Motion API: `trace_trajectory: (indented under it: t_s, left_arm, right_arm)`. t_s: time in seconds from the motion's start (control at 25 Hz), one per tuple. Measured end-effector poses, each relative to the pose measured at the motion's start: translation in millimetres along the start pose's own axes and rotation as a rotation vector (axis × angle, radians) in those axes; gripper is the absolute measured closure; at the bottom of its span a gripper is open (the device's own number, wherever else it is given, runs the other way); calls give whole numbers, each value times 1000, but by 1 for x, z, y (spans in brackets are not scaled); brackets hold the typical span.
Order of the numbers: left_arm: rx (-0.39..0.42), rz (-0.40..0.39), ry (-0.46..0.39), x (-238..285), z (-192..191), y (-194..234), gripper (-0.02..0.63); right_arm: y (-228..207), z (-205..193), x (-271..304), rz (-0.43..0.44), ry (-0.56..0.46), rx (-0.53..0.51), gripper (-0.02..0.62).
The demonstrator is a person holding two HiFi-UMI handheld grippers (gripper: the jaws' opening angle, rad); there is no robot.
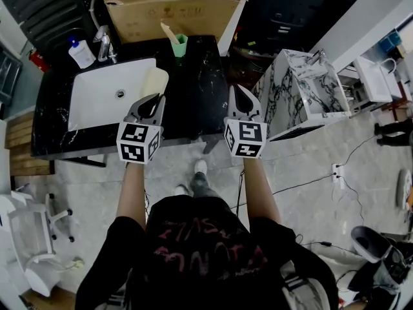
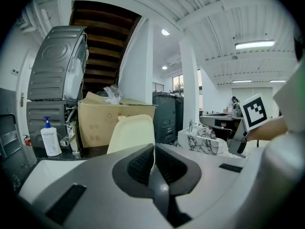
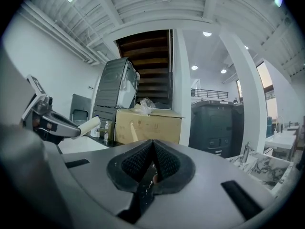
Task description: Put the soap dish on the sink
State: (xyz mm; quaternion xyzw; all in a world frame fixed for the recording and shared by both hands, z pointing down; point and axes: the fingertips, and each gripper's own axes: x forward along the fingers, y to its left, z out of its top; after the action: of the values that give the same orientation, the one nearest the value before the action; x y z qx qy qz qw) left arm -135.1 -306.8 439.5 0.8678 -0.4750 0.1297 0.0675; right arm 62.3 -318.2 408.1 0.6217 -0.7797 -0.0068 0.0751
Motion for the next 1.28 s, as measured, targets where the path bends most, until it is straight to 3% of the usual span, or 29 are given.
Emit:
trace_trajectory:
  t_s: [0.64, 1.28]
  left_arm:
    - [-3, 5, 35, 87, 17, 13, 581]
    - [-14, -43, 295, 140, -65, -4, 581]
  right_arm:
    - [-37, 6, 75, 42, -17, 10, 581]
    - [-56, -10, 97, 44, 7, 29, 581]
